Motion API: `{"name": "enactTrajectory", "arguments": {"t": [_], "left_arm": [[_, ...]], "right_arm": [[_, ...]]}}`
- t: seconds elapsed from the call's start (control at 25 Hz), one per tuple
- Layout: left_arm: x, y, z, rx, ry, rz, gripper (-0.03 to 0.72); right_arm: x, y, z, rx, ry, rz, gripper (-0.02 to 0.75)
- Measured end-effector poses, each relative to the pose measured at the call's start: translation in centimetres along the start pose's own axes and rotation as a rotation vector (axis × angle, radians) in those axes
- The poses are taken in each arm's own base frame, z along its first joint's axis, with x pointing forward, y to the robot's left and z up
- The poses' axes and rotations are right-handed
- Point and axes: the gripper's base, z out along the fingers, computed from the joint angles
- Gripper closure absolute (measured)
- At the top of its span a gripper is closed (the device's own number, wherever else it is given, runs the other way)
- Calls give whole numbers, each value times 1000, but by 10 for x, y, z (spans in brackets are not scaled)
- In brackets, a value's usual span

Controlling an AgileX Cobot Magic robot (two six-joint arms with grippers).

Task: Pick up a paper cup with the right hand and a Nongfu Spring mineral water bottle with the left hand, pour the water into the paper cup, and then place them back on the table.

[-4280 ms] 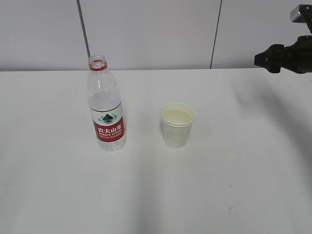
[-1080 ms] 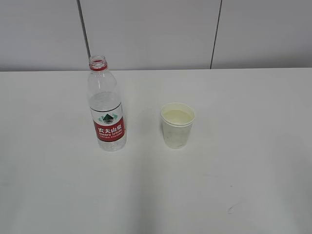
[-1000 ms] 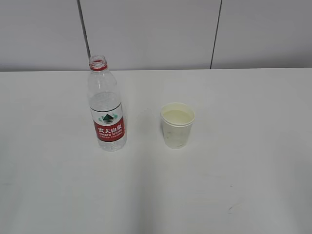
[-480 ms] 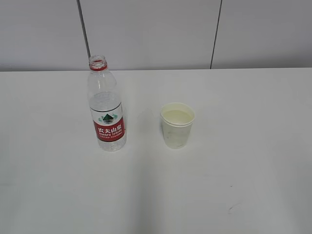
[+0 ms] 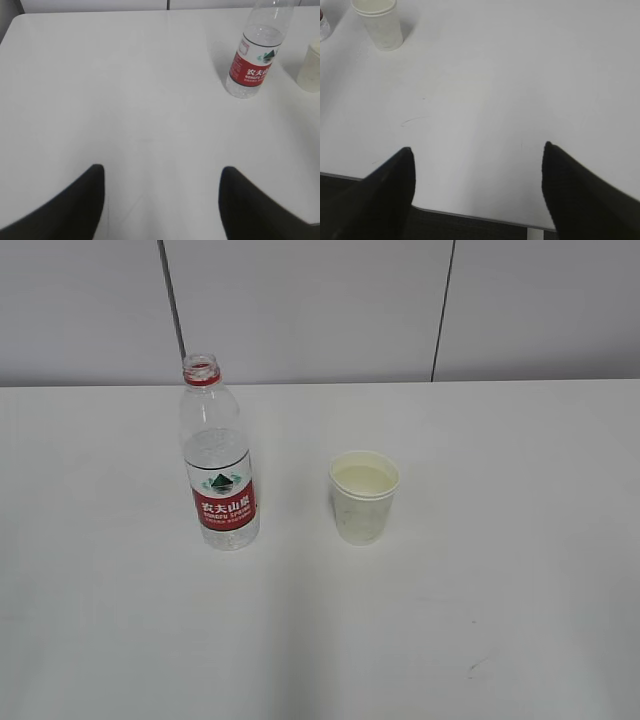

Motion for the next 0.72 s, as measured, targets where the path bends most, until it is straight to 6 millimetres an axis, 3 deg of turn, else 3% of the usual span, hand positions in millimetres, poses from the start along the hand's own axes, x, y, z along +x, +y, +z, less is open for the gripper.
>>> {"name": "enactTrajectory", "arguments": {"t": [0.72], "left_arm": [[0, 0, 0, 0, 0, 0, 241]], "right_arm": [[0, 0, 0, 0, 0, 4, 150]]}}
